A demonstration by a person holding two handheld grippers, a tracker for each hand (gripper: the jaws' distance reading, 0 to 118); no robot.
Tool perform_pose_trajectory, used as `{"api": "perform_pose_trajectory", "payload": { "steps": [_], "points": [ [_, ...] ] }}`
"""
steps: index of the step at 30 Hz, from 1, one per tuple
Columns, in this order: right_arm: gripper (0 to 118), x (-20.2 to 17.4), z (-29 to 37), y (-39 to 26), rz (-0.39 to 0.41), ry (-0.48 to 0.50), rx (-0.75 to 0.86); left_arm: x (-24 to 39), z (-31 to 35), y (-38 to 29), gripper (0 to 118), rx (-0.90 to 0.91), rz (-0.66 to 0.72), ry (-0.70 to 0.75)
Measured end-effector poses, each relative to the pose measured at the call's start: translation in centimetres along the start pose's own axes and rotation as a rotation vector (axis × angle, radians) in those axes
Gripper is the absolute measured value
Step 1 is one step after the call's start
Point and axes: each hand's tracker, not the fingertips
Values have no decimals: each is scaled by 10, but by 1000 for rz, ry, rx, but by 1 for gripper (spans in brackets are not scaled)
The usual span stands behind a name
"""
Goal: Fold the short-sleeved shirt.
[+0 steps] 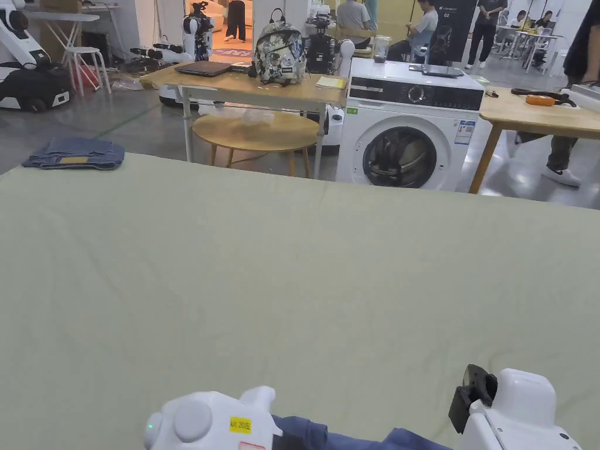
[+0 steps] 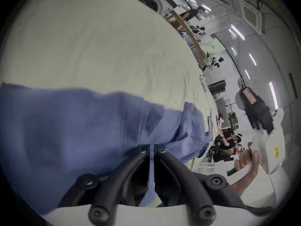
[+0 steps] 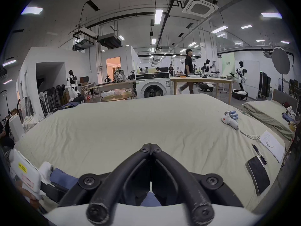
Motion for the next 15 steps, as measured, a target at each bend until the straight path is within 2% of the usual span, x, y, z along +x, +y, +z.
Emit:
{"api": "perform_pose_trajectory", "payload": {
  "steps": [6,9,13,15],
  "points": [
    [0,-4,-2,8,22,12,26,2,88,5,0,150,33,-43],
    [0,-7,-6,9,39,28,24,-22,119,7,0,190,48,-31],
    [0,-13,-7,9,53,41,23,-63,146,2,40,220,121,13],
    [0,-15,-9,8,55,49,15,-83,153,-1,45,229,174,22]
  ]
}}
